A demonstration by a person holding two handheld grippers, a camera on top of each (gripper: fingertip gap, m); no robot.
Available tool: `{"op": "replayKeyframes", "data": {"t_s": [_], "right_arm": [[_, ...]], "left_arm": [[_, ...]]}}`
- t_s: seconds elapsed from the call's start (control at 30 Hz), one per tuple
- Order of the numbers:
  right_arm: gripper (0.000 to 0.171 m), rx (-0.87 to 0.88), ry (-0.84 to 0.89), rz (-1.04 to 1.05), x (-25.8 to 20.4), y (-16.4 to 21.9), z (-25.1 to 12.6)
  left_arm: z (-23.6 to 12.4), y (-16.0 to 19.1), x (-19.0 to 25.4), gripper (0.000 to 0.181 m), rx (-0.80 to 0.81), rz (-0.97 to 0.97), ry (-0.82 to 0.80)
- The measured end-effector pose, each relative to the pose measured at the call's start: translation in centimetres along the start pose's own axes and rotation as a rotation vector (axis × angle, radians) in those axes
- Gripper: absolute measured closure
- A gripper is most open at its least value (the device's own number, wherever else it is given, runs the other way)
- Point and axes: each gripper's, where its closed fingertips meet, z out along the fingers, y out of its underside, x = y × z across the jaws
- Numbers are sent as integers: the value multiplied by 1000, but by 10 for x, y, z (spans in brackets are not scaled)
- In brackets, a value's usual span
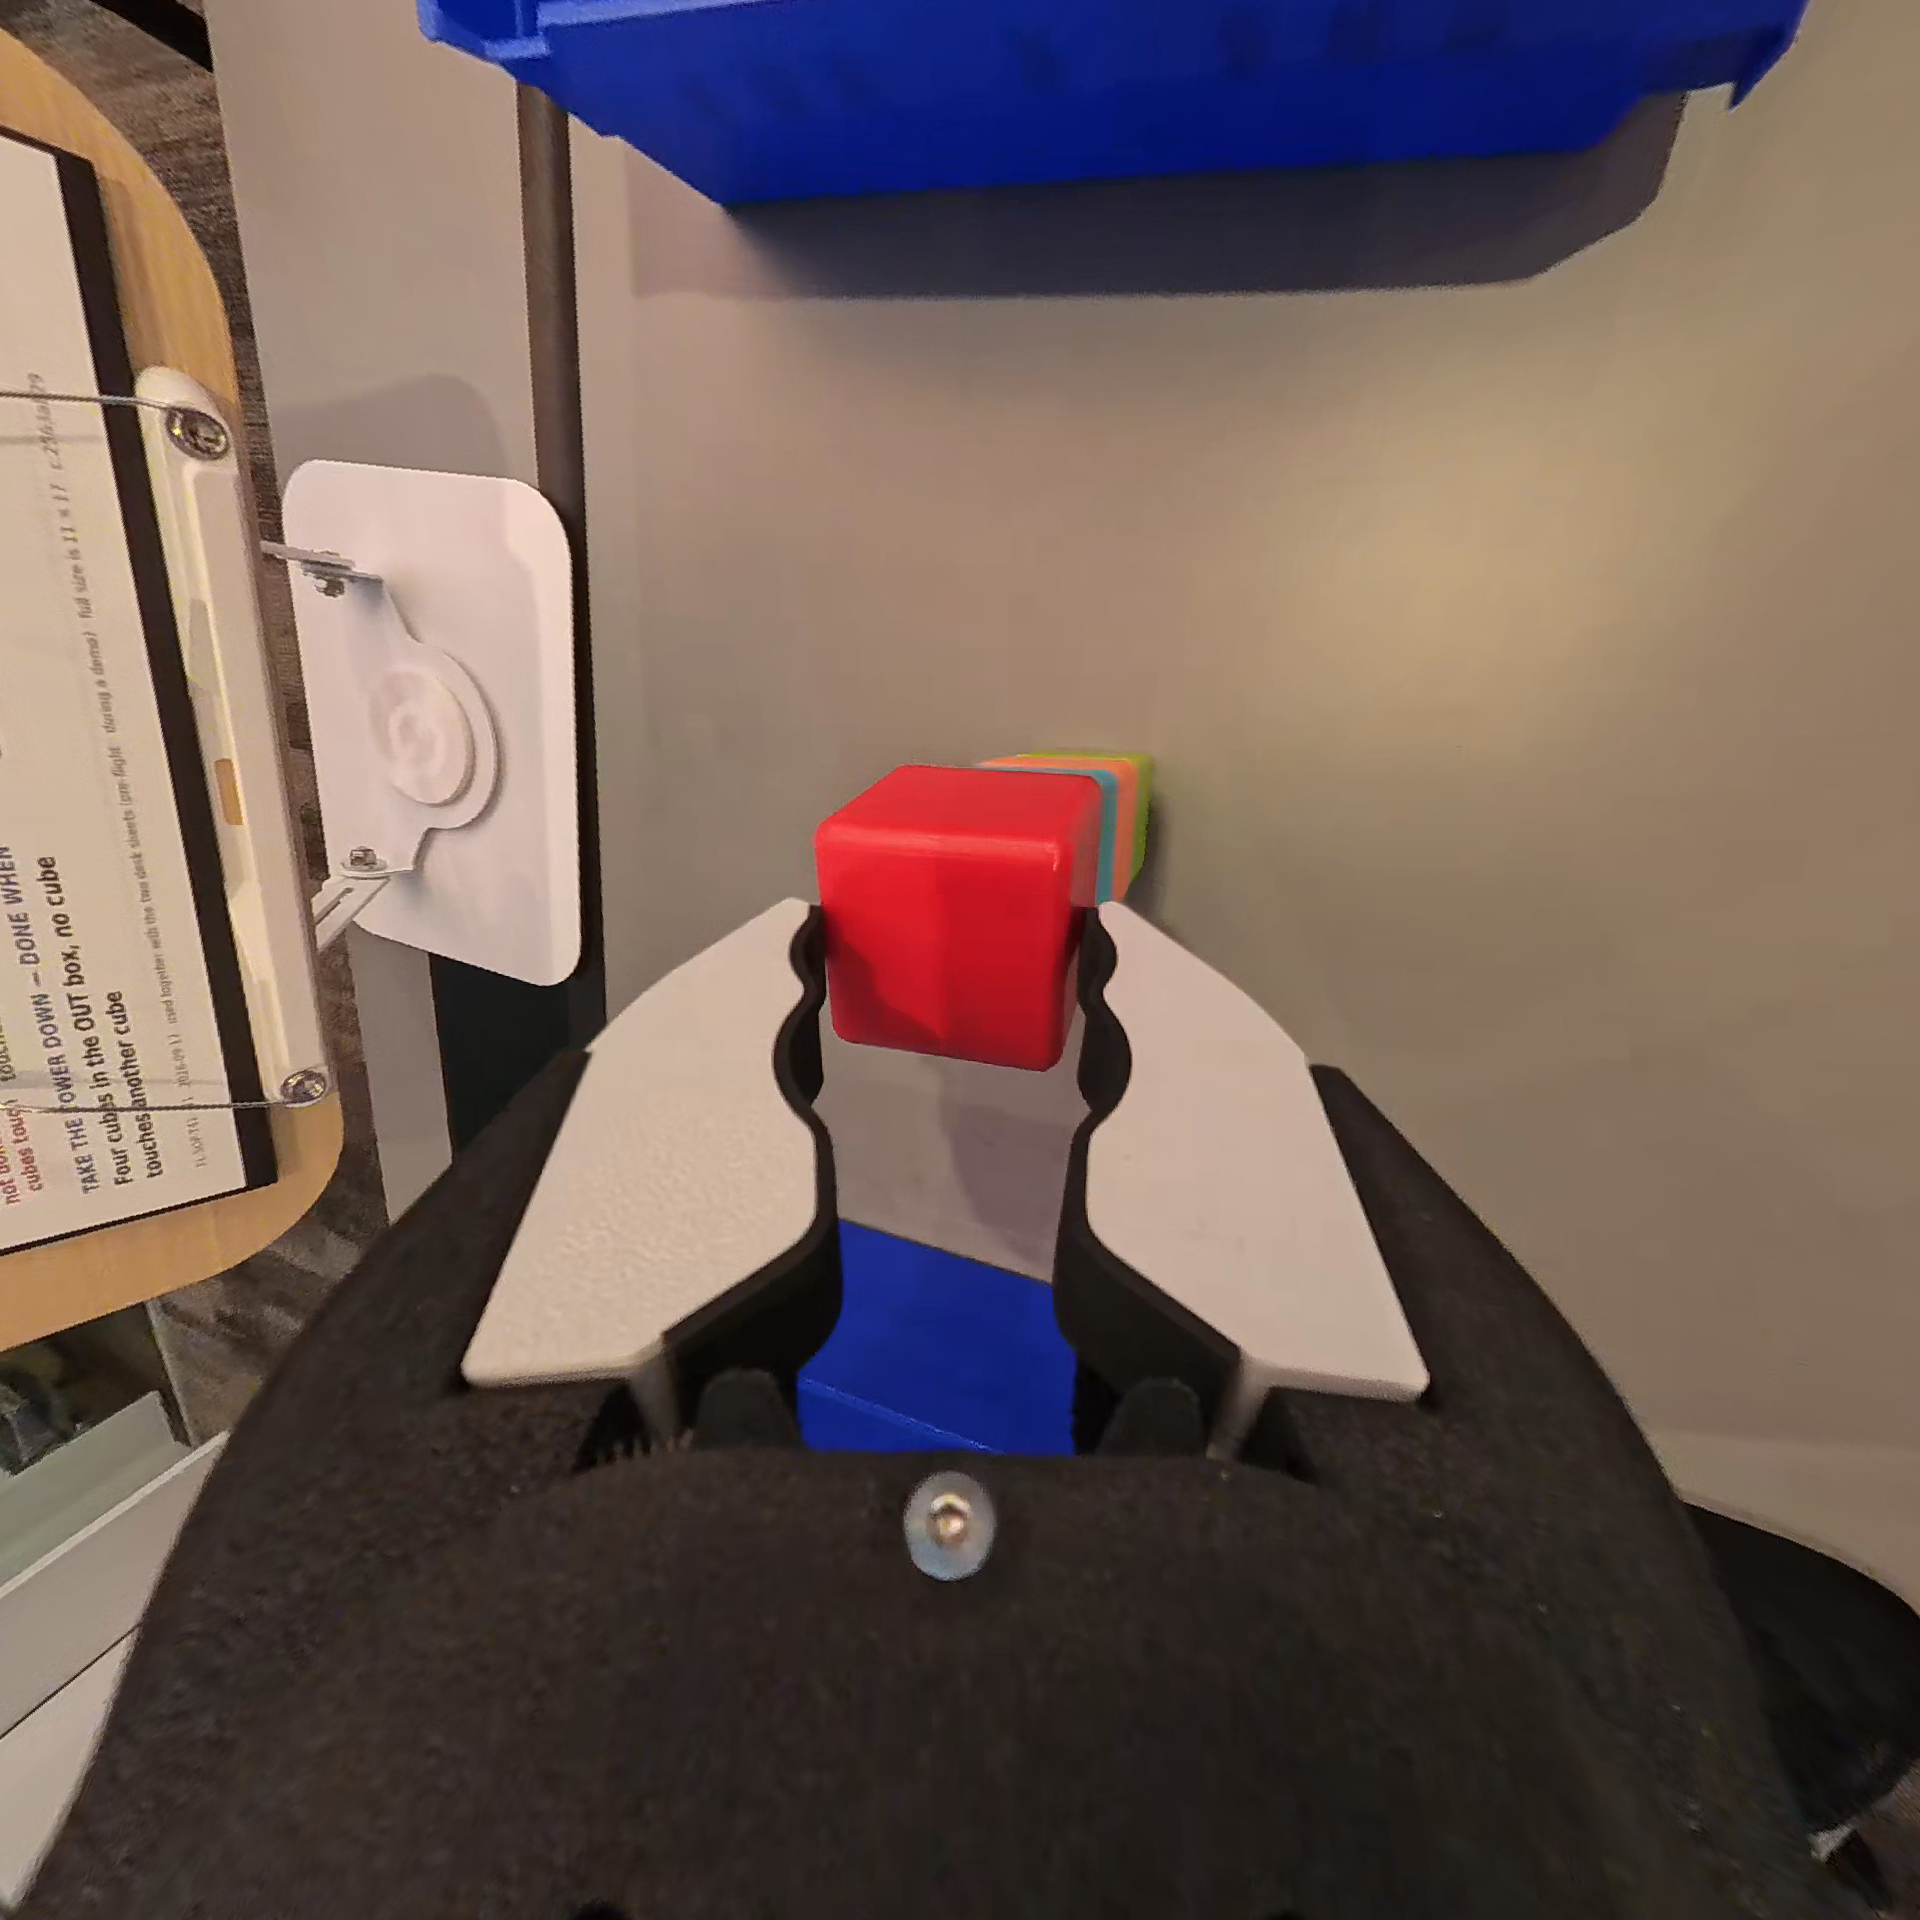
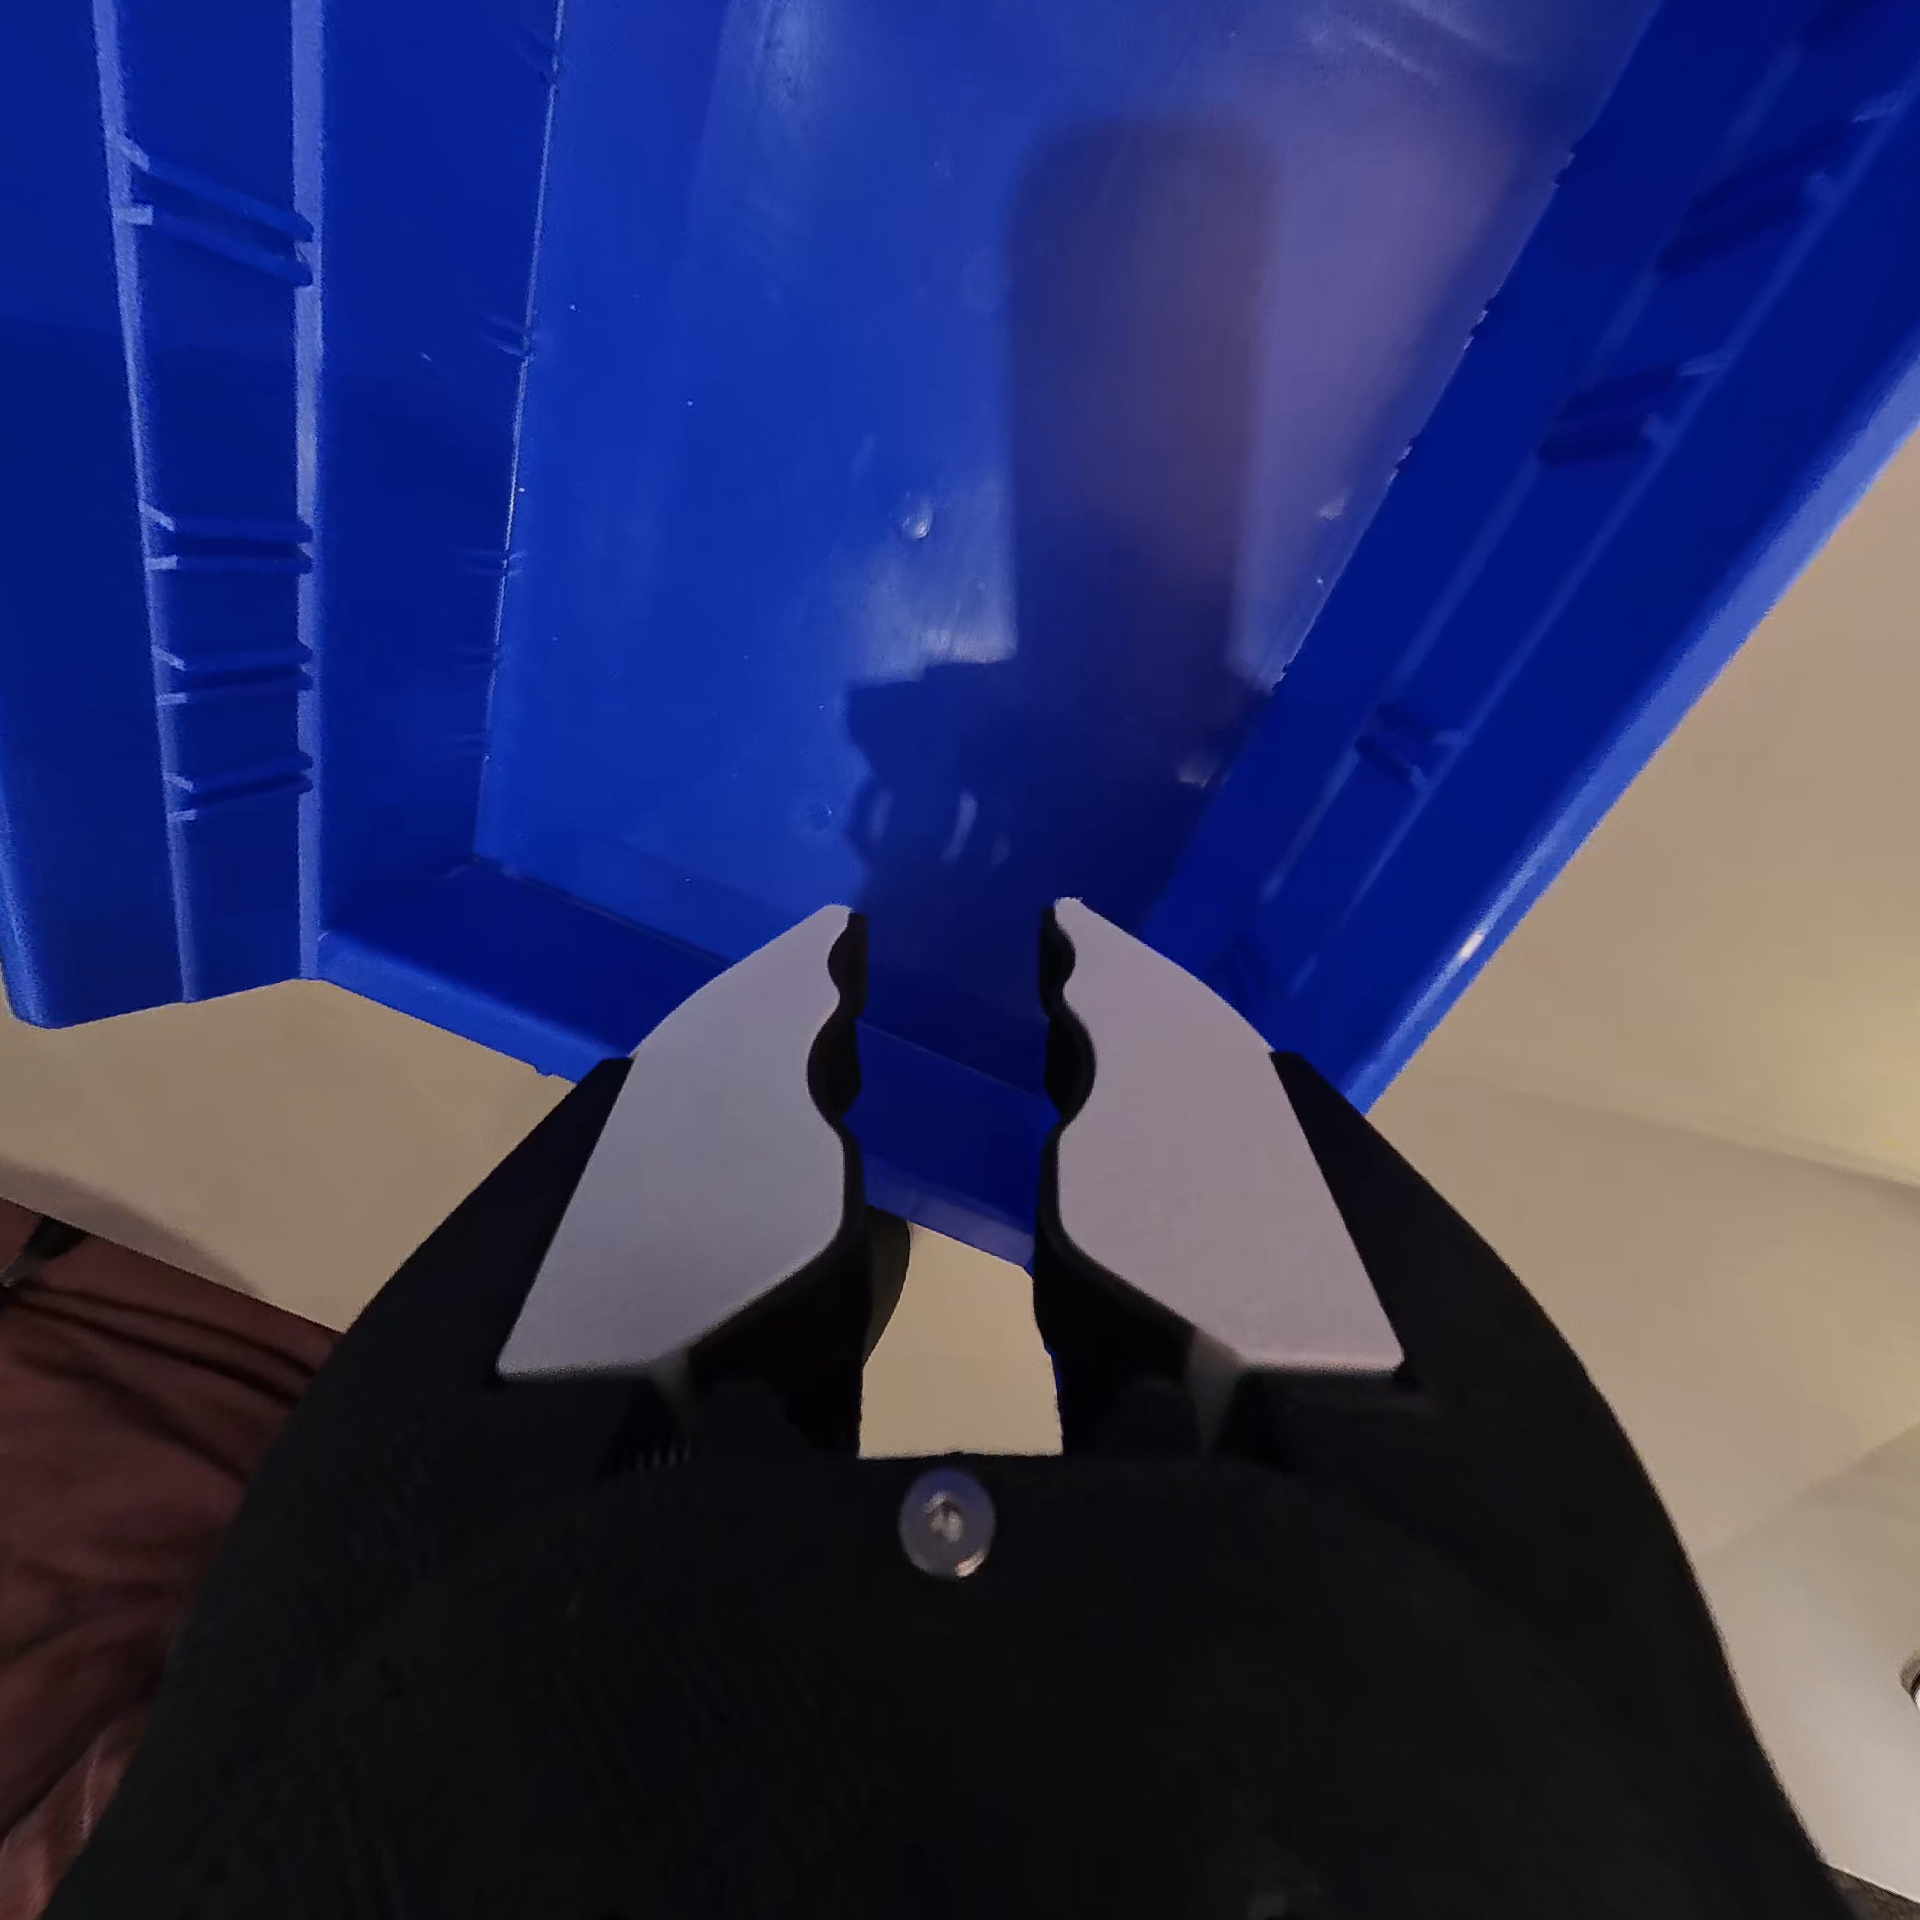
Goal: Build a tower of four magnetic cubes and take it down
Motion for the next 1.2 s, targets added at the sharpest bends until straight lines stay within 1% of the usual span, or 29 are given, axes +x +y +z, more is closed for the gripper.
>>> {"op": "replayKeyframes", "data": {"t_s": [0.2, 0.3, 0.37, 0.43, 0.47, 0.57, 0.67, 0.73, 0.77, 0.8, 0.9, 0.97, 1.1, 1.2], "right_arm": [[137, -24, -7, -5, -1, 2, 3], [137, -40, -18, -8, -3, 4, 5], [137, -41, -16, -7, -2, 4, 5], [137, -30, -16, -2, -2, 3, 3], [137, -22, -15, -1, -2, 3, 2], [137, 10, -9, 4, -1, -1, -3], [138, 59, -2, 0, -1, -8, -10], [138, 111, -7, -13, -5, -16, -17], [138, 139, -9, -22, -7, -21, -20], [138, 164, -9, -30, -9, -25, -24], [138, 227, 0, -61, -17, -37, -34], [138, 267, 7, -89, -25, -45, -39], [139, 360, 9, -168, -46, -67, -51], [139, 447, -10, -265, -76, -87, -61]], "left_arm": [[12, 6, 1, 134, -37, 15, 14], [11, 0, -9, 134, 7, 23, -53], [5, -6, -15, 125, 74, -25, -102], [-9, -14, -18, 119, 237, -150, -133], [-17, -16, -19, 123, 340, -235, -144], [-32, -8, -16, 110, 643, -486, -176], [-27, 9, -8, 112, 901, -667, -192], [-19, 18, -3, 118, 1032, -715, -214], [-14, 19, -1, 118, 1067, -720, -220], [-5, 22, -2, 118, 1058, -731, -233], [25, 22, 1, 103, 942, -687, -216], [33, 19, 1, 97, 952, -668, -213], [43, 15, -1, 97, 992, -610, -254], [58, 8, 4, 96, 970, -643, -189]]}}
